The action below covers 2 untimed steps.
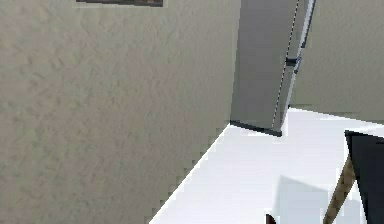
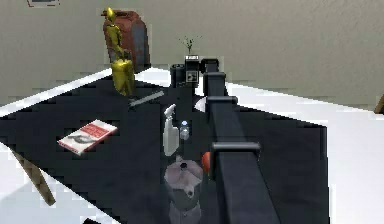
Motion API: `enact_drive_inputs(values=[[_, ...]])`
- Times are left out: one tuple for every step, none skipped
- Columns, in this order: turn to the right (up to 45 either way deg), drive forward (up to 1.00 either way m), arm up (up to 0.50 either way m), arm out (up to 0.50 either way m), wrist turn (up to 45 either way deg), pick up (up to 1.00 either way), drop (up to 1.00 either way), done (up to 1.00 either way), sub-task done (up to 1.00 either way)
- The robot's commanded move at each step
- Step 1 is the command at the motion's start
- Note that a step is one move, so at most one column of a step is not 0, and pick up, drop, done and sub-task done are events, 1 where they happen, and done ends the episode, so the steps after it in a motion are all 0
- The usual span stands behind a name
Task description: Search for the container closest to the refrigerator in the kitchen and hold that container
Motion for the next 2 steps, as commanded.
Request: enact_drive_inputs(values=[[0.0, 0.00, 0.00, 0.00, 21.0, 0.00, 0.00, 0.00, 0.00], [0.0, 0.00, -0.30, 0.00, 0.0, 0.00, 0.00, 0.00, 0.00]])
